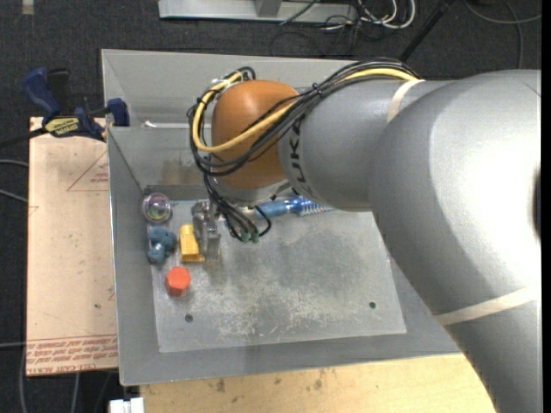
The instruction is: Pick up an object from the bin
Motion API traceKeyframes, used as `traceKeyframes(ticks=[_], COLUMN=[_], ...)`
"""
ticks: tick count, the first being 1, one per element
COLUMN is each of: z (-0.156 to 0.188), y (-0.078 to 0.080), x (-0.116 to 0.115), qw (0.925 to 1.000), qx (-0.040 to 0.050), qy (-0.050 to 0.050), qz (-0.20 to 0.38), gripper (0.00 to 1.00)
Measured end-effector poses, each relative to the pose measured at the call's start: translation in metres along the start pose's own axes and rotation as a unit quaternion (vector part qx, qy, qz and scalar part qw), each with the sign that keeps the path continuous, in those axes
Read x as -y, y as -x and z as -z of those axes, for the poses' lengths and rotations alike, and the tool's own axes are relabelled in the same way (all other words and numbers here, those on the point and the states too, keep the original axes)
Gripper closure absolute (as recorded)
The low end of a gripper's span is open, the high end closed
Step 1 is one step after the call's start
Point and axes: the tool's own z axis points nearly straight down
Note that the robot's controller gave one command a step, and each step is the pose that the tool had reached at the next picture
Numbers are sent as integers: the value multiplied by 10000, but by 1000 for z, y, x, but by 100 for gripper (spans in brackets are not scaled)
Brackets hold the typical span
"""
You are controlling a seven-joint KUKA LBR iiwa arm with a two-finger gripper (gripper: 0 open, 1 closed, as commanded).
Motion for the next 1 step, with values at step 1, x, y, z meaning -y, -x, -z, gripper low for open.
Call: traceKeyframes(ticks=[1], z=[-9], y=[-5], x=[2], qw=[10000], qx=[-77], qy=[-28], qz=[1], gripper=[0])
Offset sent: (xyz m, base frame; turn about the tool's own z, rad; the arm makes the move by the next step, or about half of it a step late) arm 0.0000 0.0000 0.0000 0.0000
